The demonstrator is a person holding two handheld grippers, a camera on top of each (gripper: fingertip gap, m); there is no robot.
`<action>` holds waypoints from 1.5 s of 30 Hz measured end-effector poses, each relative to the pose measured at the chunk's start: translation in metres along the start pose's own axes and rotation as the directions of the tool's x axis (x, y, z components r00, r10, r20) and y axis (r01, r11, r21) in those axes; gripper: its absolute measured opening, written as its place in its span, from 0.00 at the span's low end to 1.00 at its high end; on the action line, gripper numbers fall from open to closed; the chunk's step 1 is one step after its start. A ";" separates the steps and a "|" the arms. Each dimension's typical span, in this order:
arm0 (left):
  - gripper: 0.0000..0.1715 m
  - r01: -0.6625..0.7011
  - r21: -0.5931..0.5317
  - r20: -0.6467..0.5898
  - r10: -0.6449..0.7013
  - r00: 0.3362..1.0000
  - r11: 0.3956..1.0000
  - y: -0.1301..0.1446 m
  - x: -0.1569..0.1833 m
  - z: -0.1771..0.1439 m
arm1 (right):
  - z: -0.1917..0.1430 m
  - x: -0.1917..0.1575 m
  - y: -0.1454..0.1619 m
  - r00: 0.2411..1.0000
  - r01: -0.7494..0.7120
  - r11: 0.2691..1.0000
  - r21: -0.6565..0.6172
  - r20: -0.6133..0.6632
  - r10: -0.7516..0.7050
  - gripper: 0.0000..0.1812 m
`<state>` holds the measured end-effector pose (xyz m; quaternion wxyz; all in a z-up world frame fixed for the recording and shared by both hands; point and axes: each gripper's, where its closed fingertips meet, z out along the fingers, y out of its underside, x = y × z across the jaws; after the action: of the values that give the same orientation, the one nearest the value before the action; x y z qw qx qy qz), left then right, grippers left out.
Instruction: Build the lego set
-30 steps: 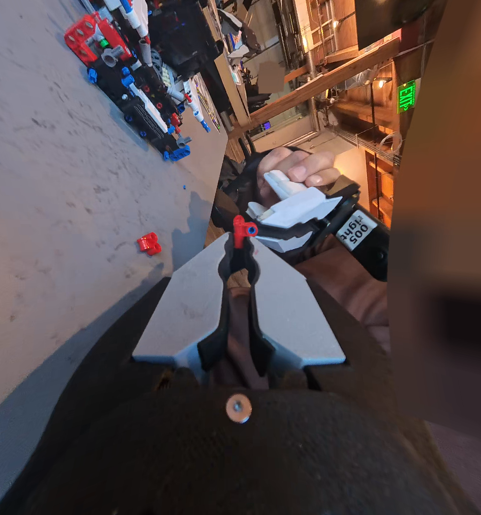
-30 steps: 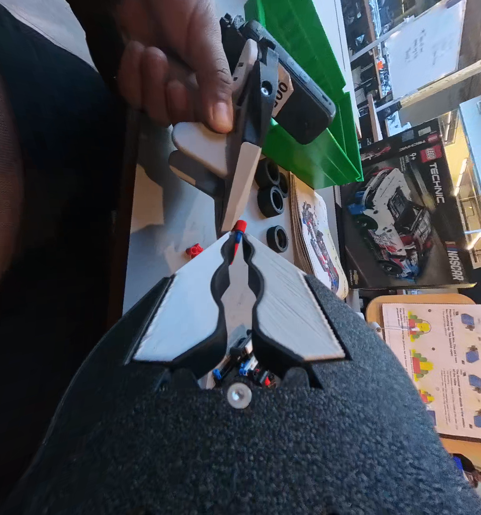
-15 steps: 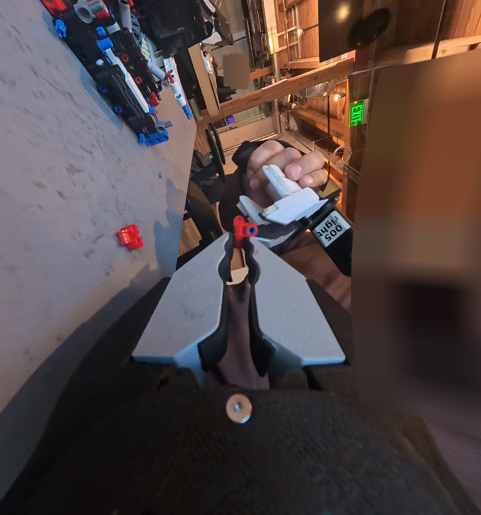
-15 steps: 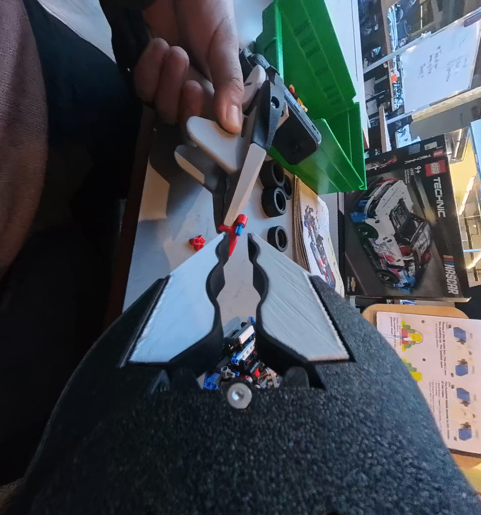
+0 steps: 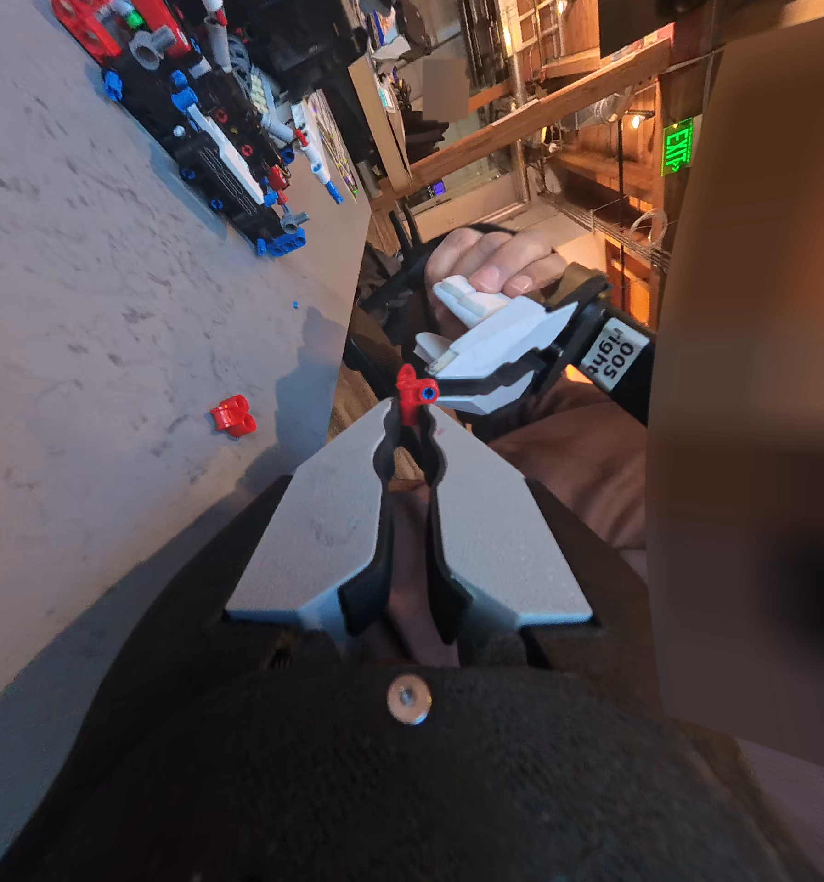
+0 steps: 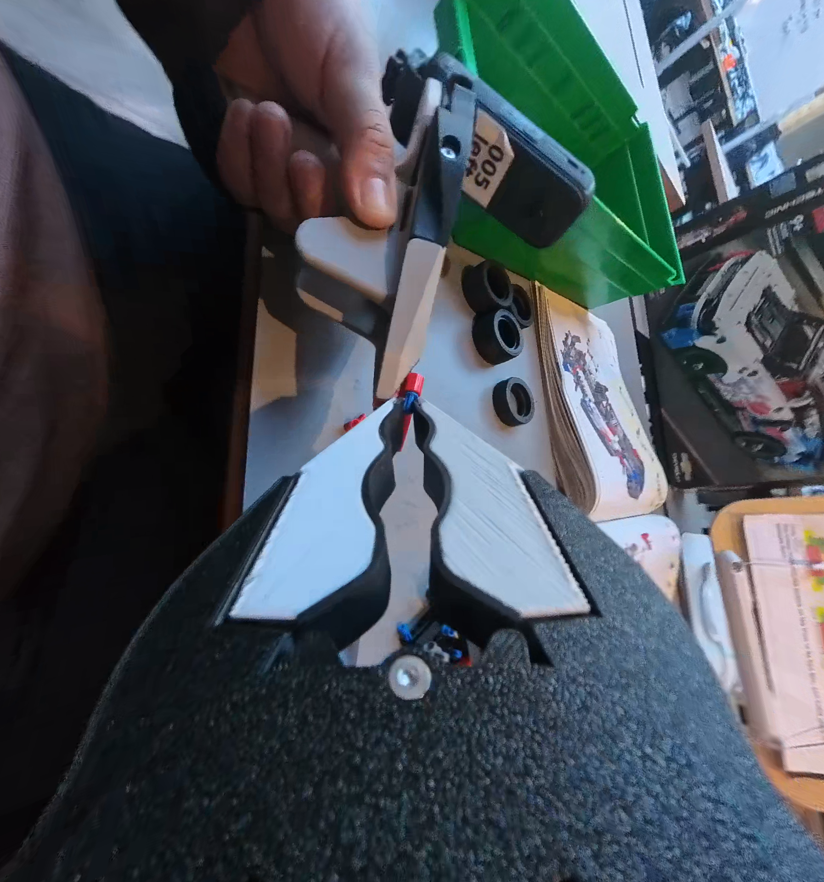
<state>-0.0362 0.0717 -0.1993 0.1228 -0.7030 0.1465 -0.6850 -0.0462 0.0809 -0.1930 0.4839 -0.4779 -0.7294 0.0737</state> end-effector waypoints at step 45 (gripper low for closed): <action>0.03 -0.961 -0.240 0.436 0.900 0.020 0.137 -0.011 0.033 -0.021 | -0.015 0.015 -0.013 0.783 -0.618 0.743 0.259 0.292 0.550 0.14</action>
<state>-0.0566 0.0701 -0.1636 0.6150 -0.5682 0.4912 -0.2401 -0.0442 0.0799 -0.1684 0.4367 -0.5820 -0.5617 0.3937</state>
